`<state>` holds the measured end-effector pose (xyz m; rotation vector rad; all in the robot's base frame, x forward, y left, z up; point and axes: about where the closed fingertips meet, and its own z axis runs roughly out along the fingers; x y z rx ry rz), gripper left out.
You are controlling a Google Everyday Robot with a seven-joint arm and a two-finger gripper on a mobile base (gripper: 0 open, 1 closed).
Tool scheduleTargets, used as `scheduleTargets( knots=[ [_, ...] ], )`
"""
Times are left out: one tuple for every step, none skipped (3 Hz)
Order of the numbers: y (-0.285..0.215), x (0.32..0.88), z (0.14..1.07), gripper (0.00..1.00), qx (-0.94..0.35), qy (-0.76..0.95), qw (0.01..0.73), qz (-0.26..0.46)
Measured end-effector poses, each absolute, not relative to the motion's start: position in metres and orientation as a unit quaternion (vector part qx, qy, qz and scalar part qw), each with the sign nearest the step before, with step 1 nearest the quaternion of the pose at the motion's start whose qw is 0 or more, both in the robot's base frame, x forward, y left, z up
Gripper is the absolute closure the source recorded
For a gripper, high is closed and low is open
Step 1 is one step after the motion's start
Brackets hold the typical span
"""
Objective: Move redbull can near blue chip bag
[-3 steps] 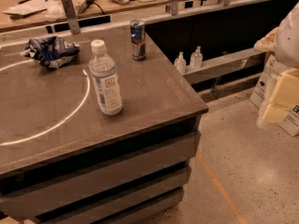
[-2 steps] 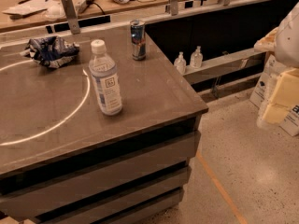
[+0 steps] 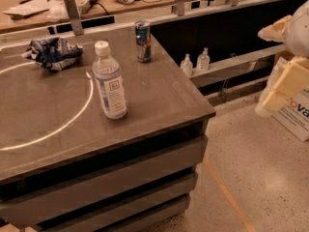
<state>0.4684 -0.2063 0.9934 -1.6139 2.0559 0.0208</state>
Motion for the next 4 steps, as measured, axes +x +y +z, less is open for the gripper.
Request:
scheduleTargets(
  knots=[
    [-0.191, 0.531, 1.001, 0.00, -0.548, 0.749, 0.365, 0.073],
    [-0.183, 0.576, 0.999, 0.00, -0.493, 0.755, 0.416, 0.119],
    [-0.174, 0.612, 0.984, 0.00, -0.450, 0.755, 0.457, 0.138],
    [-0.170, 0.654, 0.980, 0.00, -0.396, 0.752, 0.512, 0.127]
  ],
)
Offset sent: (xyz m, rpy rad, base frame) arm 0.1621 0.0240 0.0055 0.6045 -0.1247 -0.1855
